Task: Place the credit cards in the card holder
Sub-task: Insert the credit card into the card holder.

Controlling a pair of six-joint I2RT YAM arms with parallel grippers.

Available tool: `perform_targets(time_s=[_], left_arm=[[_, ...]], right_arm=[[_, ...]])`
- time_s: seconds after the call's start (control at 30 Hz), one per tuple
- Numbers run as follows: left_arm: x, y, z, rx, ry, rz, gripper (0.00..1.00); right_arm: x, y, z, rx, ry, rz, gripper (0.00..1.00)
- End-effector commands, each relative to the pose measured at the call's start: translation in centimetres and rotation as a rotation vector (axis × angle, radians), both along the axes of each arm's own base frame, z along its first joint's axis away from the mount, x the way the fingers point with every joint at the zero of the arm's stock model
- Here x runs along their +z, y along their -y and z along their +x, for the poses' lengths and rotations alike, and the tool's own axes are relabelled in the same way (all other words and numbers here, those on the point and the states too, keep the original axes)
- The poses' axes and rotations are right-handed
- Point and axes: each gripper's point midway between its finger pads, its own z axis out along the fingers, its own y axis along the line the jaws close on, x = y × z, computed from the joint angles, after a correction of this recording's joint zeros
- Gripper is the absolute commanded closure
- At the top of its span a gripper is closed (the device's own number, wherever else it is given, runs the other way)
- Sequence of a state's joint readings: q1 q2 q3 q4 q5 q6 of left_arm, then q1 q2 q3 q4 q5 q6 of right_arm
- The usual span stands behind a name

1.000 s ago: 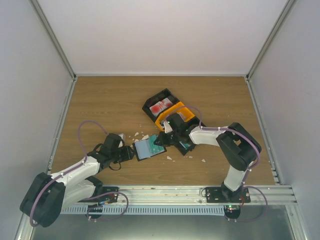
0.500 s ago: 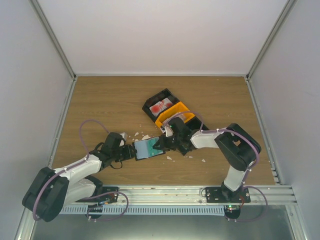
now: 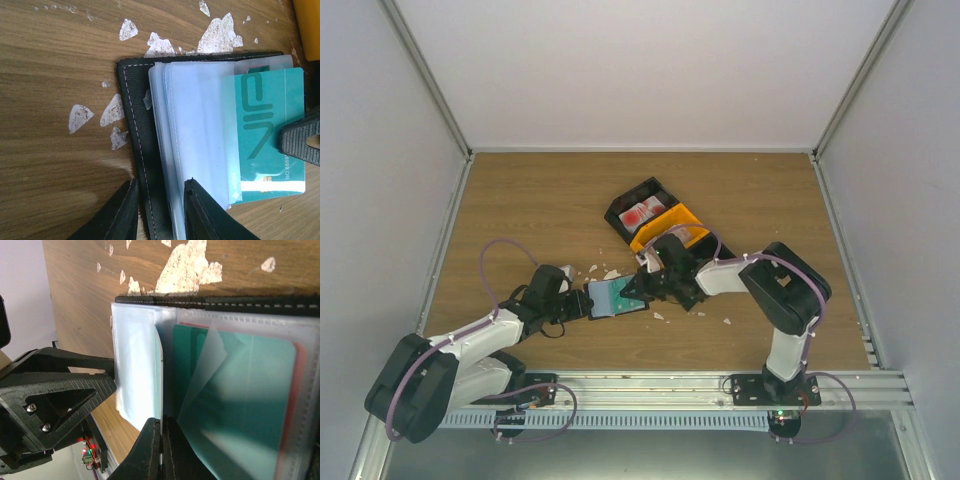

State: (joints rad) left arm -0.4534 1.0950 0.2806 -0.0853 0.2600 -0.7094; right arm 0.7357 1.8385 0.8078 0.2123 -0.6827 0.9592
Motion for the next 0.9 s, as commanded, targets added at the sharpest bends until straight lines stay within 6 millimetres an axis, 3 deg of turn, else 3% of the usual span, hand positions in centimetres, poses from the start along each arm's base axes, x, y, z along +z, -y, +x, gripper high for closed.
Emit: perform_targets(time_s=[0.0,0.23,0.6,0.87], left_arm=[[-0.5,-0.4,-0.2,-0.006,-0.002,0.022,0.72],[-0.8,-0.4,-0.3,-0.008,-0.010,0.024,0.78],[-0.8,-0.2,-0.4,-0.016,-0.008,0.015,0.84],[-0.8,-0.2,-0.5,-0.023,-0.008,0.012,0.87]], right_arm=[[-0.6,-0.7,0.2,0.006,0.002,0.003,0.99],[-0.9,-1.5,0.3,0.022,0.017,0.002,0.96],[-1.5,-2.9,-1.1,0.047,0.001,0.006,0.92],[-1.0,-3.1,-0.6,0.011,0.065,-0.014,0.76]])
